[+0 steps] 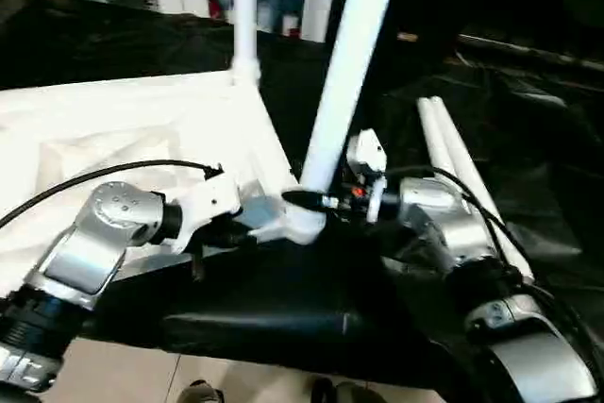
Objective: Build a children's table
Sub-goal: Rotate table base
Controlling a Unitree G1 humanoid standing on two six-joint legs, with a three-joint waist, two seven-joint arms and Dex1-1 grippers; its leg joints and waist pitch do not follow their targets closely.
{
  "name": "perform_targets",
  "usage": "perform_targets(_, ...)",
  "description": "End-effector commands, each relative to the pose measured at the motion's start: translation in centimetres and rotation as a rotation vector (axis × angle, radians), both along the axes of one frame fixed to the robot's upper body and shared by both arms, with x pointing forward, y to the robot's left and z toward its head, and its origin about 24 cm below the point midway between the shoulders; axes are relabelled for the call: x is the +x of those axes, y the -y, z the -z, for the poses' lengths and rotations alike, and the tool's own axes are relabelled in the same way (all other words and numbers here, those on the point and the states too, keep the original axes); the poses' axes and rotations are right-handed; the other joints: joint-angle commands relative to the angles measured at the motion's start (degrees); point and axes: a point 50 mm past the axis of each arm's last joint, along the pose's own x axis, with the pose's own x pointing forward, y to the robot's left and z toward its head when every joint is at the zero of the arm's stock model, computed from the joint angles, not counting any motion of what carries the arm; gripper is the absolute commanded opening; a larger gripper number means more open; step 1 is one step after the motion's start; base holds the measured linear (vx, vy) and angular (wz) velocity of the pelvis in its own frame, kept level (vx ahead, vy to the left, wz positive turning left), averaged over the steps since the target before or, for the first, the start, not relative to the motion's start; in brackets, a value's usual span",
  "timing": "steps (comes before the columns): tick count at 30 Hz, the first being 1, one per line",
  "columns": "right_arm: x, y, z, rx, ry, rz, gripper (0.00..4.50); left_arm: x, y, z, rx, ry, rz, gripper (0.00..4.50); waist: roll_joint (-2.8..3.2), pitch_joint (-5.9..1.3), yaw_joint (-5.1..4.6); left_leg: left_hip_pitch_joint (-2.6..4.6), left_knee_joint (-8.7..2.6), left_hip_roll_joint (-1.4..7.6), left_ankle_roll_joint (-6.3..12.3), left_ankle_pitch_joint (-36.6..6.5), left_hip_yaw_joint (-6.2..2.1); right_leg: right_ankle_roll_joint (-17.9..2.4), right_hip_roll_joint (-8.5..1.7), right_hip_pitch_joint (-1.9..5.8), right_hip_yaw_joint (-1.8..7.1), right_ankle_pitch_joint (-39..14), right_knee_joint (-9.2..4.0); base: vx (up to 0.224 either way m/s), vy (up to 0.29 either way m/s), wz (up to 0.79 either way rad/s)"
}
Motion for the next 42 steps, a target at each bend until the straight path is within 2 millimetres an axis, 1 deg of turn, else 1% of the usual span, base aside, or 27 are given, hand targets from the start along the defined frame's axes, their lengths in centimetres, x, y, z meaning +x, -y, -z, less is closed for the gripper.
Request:
perform_targets(1, -2.8, 2.2, 6.3, -0.224, -0.249, -0.041, 1.89, -2.7, 3.4, 0.0, -0.051, -0.116, 0.371, 0.0, 2.3, -2.32, 0.03, 1.03, -4.46, 0.11, -0.54, -26.4, 0.43, -10.7, -1.9, 2.34, 1.79, -21.8, -4.31, 0.0, 0.0, 0.0)
perform_targets(5, -3.4, 2.6, 6.8, -0.256, -0.248, -0.074, 1.89, -2.8, 3.7, -0.1, -0.055, -0.114, 0.391, 0.0, 2.45, -1.31, 0.42, 2.02, -4.78, 0.13, -1.25, -33.0, 0.18, -8.7, -2.13, 1.52, 1.78, -30.5, -5.4, 0.0, 0.0, 0.0)
perform_targets(9, -2.8, 2.7, 7.2, -0.254, -0.244, 0.03, 1.89, -1.9, 3.6, 0.1, -0.054, -0.082, 0.33, 0.0, 2.29, -1.58, 0.38, 2.01, -4.96, 0.08, -1.69, -33.6, -0.5, -6.9, -2.59, 1.93, 1.76, -35.4, -5.78, 0.0, 0.0, 0.0)
perform_targets(11, -2.1, 2.8, 7.5, -0.259, -0.233, 0.139, 1.89, -1.2, 3.5, 0.4, -0.042, -0.056, 0.279, 0.0, 2.49, -1.28, 0.18, 2.28, -5.0, -0.06, -1.91, -35.4, -0.64, -6.6, -2.45, 1.4, 1.59, -37.1, -6.21, 0.0, 0.0, 0.0)
perform_targets(13, -0.9, 3.1, 7.8, -0.25, -0.241, 0.342, 1.89, 0.0, 3.2, 0.8, -0.048, -0.027, 0.159, 0.0, 2.56, -0.6, -0.19, 2.74, -5.18, -0.21, -2.47, -39.4, -1.26, -4.7, -2.47, 1.25, 0.8, -43.4, -7.05, -0.029, 0.002, -0.02)
perform_targets(14, -0.7, 3.2, 7.9, -0.246, -0.245, 0.376, 1.89, 0.2, 3.2, 0.8, -0.053, -0.022, 0.135, 0.0, 2.58, -0.31, -0.87, 3.68, -5.1, -0.48, -2.49, -42.3, -1.77, -2.7, -2.24, 1.32, -0.81, -47.6, -8.54, -0.079, 0.028, -0.09)
perform_targets(15, -0.5, 3.3, 7.9, -0.241, -0.252, 0.419, 1.89, 0.5, 3.2, 0.9, -0.059, -0.015, 0.106, 0.0, 2.87, -0.56, -0.91, 3.92, -5.16, -0.5, -2.54, -42.8, -2.06, -2.4, -2.3, 1.83, -1.43, -47.7, -8.77, -0.079, 0.028, -0.09)
perform_targets(16, -0.1, 3.4, 8.1, -0.235, -0.265, 0.501, 1.89, 1.1, 3.4, 0.9, -0.082, -0.01, 0.041, 0.0, 4.33, -0.1, -1.77, 3.41, -7.14, 0.41, -2.74, -48.8, -2.94, -3.1, -1.47, 3.74, -4.09, -41.3, -8.44, -0.079, 0.043, -0.12)
perform_targets(17, 0.2, 3.5, 8.2, -0.231, -0.276, 0.573, 1.89, 1.6, 3.5, 0.9, -0.105, -0.005, -0.016, 0.0, 4.54, -0.1, -1.79, 2.51, -8.39, 0.95, -2.59, -50.6, -2.98, -3.9, -1.18, 5.12, -4.51, -36.0, -6.79, -0.139, 0.025, -0.12)
perform_targets(18, 0.5, 3.5, 8.3, -0.23, -0.283, 0.637, 1.89, 2.0, 3.7, 0.9, -0.12, 0.004, -0.062, 0.0, 5.63, -0.13, 0.01, -1.56, -11.71, 2.56, -2.7, -54.9, -2.67, -6.5, -1.17, 8.92, -3.38, -21.4, 2.76, -0.139, 0.025, -0.12)
perform_targets(19, 0.7, 3.6, 8.4, -0.23, -0.287, 0.676, 1.89, 2.3, 3.8, 0.9, -0.129, 0.01, -0.089, 0.0, 5.51, 0.2, 1.59, -2.61, -12.81, 2.84, -1.75, -56.2, -1.47, -5.7, -0.76, 8.79, -2.62, -16.9, 5.1, -0.134, -0.032, 0.08)
perform_targets(20, 1.0, 3.5, 8.5, -0.225, -0.301, 0.767, 1.89, 2.9, 4.1, 1.1, -0.133, 0.023, -0.167, 0.0, 3.76, 0.42, 2.85, 0.27, -12.0, 1.43, -0.61, -49.5, 1.1, -4.2, -0.96, 5.43, 1.0, -26.7, 4.86, 0.011, -0.095, 0.08)
perform_targets(21, 1.2, 3.4, 8.6, -0.224, -0.31, 0.817, 1.89, 3.3, 4.2, 1.2, -0.132, 0.03, -0.214, 0.0, 0.85, 1.02, 1.62, 7.9, 2.52, -2.33, -1.19, -29.7, -1.01, -2.7, -8.41, -2.65, 0.94, -66.8, -10.96, 0.011, -0.095, 0.08)
perform_targets(22, 1.3, 3.3, 8.6, -0.224, -0.317, 0.85, 1.89, 3.6, 4.3, 1.4, -0.127, 0.034, -0.249, 0.0, 0.68, -0.08, 1.86, 3.67, 2.9, -2.56, 1.15, -10.5, -2.56, -2.8, -9.99, 2.21, 3.39, -69.2, -10.03, 0.042, -0.053, -0.26)
perform_targets(23, 1.6, 3.1, 8.7, -0.23, -0.325, 0.923, 1.89, 4.2, 4.5, 1.8, -0.117, 0.041, -0.343, 0.0, 1.18, -0.12, 2.67, 1.24, -0.07, -1.4, 0.81, -9.1, -2.98, -3.4, -9.83, 5.29, 3.66, -62.0, -8.13, 0.036, 0.02, -0.23)
perform_targets(24, 1.7, 2.8, 8.8, -0.237, -0.329, 0.973, 1.89, 4.6, 4.7, 2.1, -0.105, 0.046, -0.411, 0.0, 1.63, -0.39, 3.01, 0.8, -2.61, -0.8, -0.37, -9.0, -2.53, -4.2, -7.54, 5.84, 2.5, -52.6, -6.51, 0.036, 0.02, -0.23)
perform_targets(25, 1.9, 2.4, 8.8, -0.235, -0.346, 1.026, 1.89, 5.0, 5.0, 2.5, -0.084, 0.058, -0.471, 0.0, 2.65, -1.16, 2.14, 3.42, -4.59, -0.51, -1.7, -17.0, -1.61, -7.9, -3.13, 3.53, 1.55, -29.1, -4.07, 0.0, 0.0, 0.0)
perform_targets(26, 2.0, 1.9, 8.8, -0.246, -0.349, 1.081, 1.89, 5.2, 5.5, 2.8, -0.063, 0.065, -0.516, 0.0, 3.01, -1.32, 2.17, 3.93, -4.61, -0.56, -1.56, -18.2, -1.11, -9.4, -2.85, 3.22, 1.87, -24.4, -3.95, -0.072, -0.035, 0.25)
perform_targets(27, 2.2, 1.5, 8.7, -0.247, -0.352, 1.115, 1.89, 5.4, 6.0, 3.0, -0.051, 0.073, -0.547, 0.0, 3.19, -0.98, 2.11, 4.06, -4.82, -0.54, -1.32, -20.4, -0.8, -10.2, -2.79, 2.97, 1.9, -23.1, -4.14, -0.072, -0.035, 0.25)
perform_targets(28, 2.3, 1.0, 8.5, -0.238, -0.362, 1.145, 1.89, 5.5, 6.6, 3.2, -0.033, 0.087, -0.565, 0.0, 2.73, -0.32, 1.77, 4.09, -5.07, -0.67, -0.91, -25.8, -0.62, -9.2, -2.77, 2.8, 1.68, -29.5, -5.03, -0.087, 0.001, 0.2)
perform_targets(29, 2.5, 0.4, 8.2, -0.229, -0.35, 1.159, 1.89, 5.6, 7.1, 3.2, -0.038, 0.092, -0.584, 0.0, 2.13, -0.03, 1.56, 5.12, -4.83, -1.04, -0.93, -31.7, -0.8, -5.4, -2.95, 1.9, 1.21, -40.5, -6.56, -0.067, 0.031, 0.08)
perform_targets(30, 2.6, 0.1, 7.9, -0.222, -0.342, 1.164, 1.89, 5.7, 7.4, 3.3, -0.044, 0.095, -0.595, 0.0, 2.35, 0.12, 1.4, 5.1, -4.85, -1.2, -1.02, -33.4, -1.2, -3.8, -3.1, 1.8, 0.95, -44.2, -6.96, -0.067, 0.031, 0.08)
perform_targets(31, 2.7, -0.3, 7.6, -0.194, -0.344, 1.17, 1.89, 5.9, 7.6, 3.3, -0.045, 0.105, -0.605, 0.0, 2.48, -0.17, 1.19, 4.69, -5.16, -1.11, -1.06, -35.4, -1.84, -2.0, -3.22, 2.34, 0.54, -45.6, -7.34, -0.045, 0.058, -0.04)
perform_targets(36, 3.3, -1.9, 5.9, -0.076, -0.279, 1.086, 1.89, 6.5, 6.4, 2.8, 0.001, 0.213, -0.595, 0.0, 3.39, -0.51, -0.07, 2.71, -7.74, -0.15, -1.08, -42.1, -3.07, -2.5, -3.13, 4.95, -1.3, -34.2, -6.68, -0.037, 0.079, -0.13)
perform_targets(39, 4.0, -2.1, 3.6, 0.091, -0.224, 1.009, 1.89, 5.9, 5.8, 2.2, -0.041, 0.245, -0.487, 0.0, 3.43, -0.75, -1.18, 3.06, -8.23, 0.05, -0.73, -45.6, -2.81, -2.7, -3.23, 5.03, -2.38, -36.3, -7.33, -0.06, 0.042, -0.13)
perform_targets(40, 4.2, -2.0, 3.0, 0.135, -0.215, 0.99, 1.89, 5.7, 5.7, 2.2, -0.044, 0.24, -0.456, 0.0, 3.44, -0.8, -1.63, 2.52, -8.76, 0.34, -0.33, -46.6, -2.68, -2.9, -3.23, 5.75, -2.86, -35.4, -6.74, -0.068, 0.01, -0.1)
perform_targets(42, 4.5, -1.8, 2.1, 0.187, -0.195, 0.963, 1.89, 5.2, 5.9, 2.0, -0.069, 0.247, -0.39, 0.0, 4.2, -0.68, -0.49, -0.32, -11.99, 1.54, -0.08, -49.2, -1.53, -3.9, -2.2, 8.21, -2.85, -29.2, -1.1, -0.101, -0.026, -0.08)
